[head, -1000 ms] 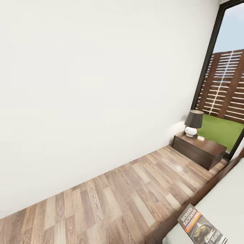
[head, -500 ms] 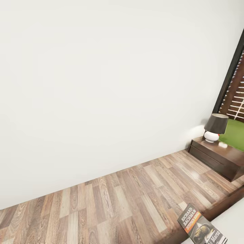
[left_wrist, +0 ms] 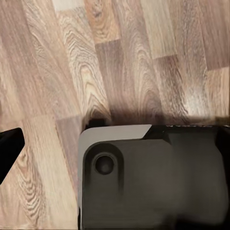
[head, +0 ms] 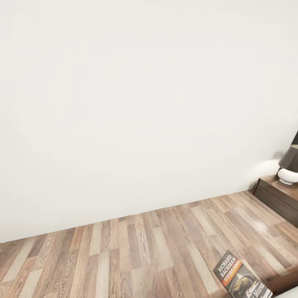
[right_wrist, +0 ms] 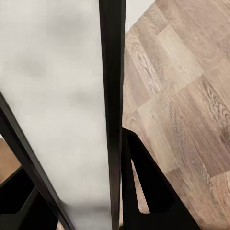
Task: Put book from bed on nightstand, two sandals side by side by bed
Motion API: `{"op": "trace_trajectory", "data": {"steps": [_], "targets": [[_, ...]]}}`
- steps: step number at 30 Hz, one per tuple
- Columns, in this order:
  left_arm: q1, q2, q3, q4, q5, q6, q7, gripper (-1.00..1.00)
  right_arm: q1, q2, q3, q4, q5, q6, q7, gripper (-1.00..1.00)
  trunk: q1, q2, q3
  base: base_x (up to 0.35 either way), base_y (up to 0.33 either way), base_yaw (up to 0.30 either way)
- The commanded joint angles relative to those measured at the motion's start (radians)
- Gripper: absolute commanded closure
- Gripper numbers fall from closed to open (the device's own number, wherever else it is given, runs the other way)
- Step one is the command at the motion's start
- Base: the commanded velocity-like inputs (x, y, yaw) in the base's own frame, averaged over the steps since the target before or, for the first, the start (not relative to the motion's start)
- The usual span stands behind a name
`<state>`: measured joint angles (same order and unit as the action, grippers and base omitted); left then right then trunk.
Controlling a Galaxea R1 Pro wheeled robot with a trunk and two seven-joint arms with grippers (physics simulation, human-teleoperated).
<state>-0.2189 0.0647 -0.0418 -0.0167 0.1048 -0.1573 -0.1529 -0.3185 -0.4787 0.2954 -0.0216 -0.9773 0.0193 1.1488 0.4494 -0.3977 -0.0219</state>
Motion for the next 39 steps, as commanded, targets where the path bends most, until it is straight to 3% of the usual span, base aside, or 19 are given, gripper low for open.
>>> {"op": "trace_trajectory", "data": {"steps": [1,3,8,32,39], "targets": [[0.0,-0.001,-0.004,0.001,0.011,-0.003,-0.005,-1.0,-0.001,0.009,0.001,0.0,-0.011,0.002,0.003,1.0,0.001,-0.002,-0.002,0.0,0.0,0.293],[0.003,-0.005,-0.004,0.001,0.01,-0.003,-0.005,-1.0,-0.001,0.05,0.001,0.007,-0.011,0.002,0.002,1.0,0.001,-0.002,-0.002,0.0,0.0,0.293],[0.005,-0.006,-0.004,0.0,0.01,-0.004,-0.005,-1.0,-0.001,0.074,0.003,0.045,-0.011,0.002,0.002,1.0,0.001,-0.002,-0.002,0.0,0.0,0.293],[0.004,-0.004,-0.004,-0.002,0.009,-0.008,-0.005,-1.0,-0.001,0.071,0.001,0.051,-0.011,0.002,0.003,1.0,0.001,-0.002,-0.002,0.002,0.0,0.293],[0.004,-0.001,-0.002,-0.002,0.01,-0.014,-0.005,-1.0,-0.001,0.071,0.001,0.051,-0.011,0.002,0.003,1.0,0.001,-0.002,-0.002,0.261,0.0,0.103]]}}
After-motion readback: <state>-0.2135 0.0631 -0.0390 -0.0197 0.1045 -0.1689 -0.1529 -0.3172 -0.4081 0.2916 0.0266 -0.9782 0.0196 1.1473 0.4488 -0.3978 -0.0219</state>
